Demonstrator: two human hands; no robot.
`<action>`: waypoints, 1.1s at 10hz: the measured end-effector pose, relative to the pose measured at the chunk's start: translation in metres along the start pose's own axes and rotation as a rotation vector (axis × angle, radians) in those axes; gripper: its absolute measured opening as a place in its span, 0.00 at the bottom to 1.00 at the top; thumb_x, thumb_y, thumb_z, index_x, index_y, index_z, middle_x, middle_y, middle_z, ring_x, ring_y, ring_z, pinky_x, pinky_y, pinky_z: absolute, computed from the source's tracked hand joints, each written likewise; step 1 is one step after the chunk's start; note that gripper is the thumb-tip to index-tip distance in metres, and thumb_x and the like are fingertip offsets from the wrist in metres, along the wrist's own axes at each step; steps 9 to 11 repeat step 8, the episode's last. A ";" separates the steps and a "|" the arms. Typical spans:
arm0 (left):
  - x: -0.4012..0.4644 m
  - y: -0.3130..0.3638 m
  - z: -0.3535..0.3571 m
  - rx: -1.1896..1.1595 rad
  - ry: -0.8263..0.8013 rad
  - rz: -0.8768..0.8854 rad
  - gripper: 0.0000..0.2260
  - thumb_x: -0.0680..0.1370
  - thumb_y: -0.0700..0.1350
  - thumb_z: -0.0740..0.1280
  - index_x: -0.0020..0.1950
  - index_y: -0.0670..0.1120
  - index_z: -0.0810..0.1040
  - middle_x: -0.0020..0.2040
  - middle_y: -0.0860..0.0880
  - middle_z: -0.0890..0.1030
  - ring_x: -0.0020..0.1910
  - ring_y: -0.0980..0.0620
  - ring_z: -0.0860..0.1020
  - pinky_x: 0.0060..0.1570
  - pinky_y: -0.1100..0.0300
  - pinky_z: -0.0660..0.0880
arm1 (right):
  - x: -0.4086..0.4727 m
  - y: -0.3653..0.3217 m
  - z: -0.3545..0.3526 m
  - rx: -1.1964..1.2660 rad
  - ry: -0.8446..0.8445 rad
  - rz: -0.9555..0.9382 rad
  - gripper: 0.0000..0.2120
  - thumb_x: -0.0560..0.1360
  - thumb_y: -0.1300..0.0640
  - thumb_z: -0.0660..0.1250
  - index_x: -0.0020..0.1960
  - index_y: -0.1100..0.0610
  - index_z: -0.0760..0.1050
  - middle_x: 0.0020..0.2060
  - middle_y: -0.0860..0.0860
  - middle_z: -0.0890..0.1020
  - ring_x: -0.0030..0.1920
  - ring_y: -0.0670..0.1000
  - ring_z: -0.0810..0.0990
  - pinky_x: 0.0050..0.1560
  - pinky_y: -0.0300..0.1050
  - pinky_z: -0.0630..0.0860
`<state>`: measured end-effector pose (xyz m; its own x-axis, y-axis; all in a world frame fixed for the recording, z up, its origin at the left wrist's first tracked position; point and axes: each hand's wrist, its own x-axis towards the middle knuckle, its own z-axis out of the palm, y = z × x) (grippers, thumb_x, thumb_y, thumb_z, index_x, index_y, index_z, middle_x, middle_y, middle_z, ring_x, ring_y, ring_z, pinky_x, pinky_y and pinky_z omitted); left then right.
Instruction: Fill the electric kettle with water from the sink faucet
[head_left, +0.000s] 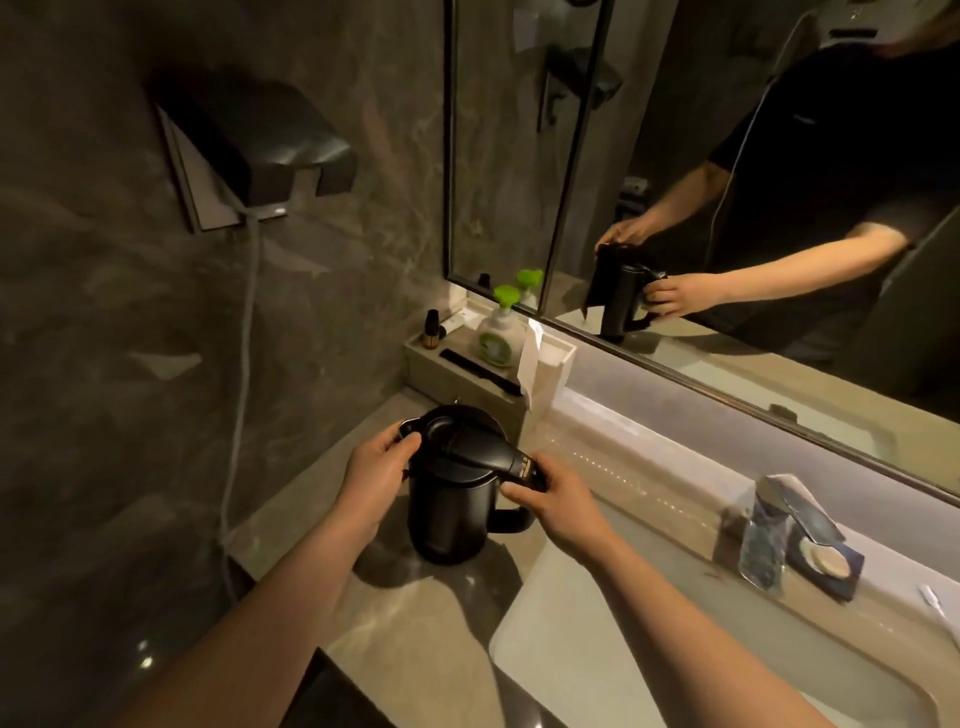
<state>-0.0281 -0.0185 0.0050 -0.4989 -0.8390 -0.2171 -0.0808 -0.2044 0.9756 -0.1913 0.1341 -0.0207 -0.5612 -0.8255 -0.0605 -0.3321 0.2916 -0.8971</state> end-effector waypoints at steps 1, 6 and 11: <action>0.006 -0.005 -0.002 0.030 -0.019 -0.005 0.10 0.81 0.39 0.62 0.57 0.47 0.81 0.48 0.50 0.83 0.44 0.59 0.81 0.42 0.66 0.77 | 0.005 0.005 0.004 0.016 -0.010 0.010 0.11 0.74 0.57 0.74 0.45 0.43 0.74 0.36 0.42 0.78 0.37 0.38 0.76 0.39 0.33 0.71; 0.006 -0.028 -0.009 0.101 0.003 0.044 0.09 0.80 0.44 0.64 0.53 0.55 0.82 0.47 0.57 0.85 0.49 0.62 0.81 0.45 0.65 0.75 | 0.008 0.011 0.006 -0.053 -0.069 -0.012 0.12 0.74 0.52 0.72 0.46 0.36 0.73 0.38 0.29 0.79 0.40 0.33 0.77 0.38 0.26 0.70; -0.012 -0.034 -0.017 0.072 0.075 -0.041 0.13 0.82 0.48 0.60 0.65 0.50 0.76 0.57 0.53 0.80 0.56 0.53 0.78 0.53 0.58 0.73 | -0.006 -0.006 -0.029 0.014 0.128 0.028 0.20 0.75 0.50 0.71 0.66 0.50 0.74 0.54 0.47 0.80 0.54 0.48 0.79 0.55 0.45 0.77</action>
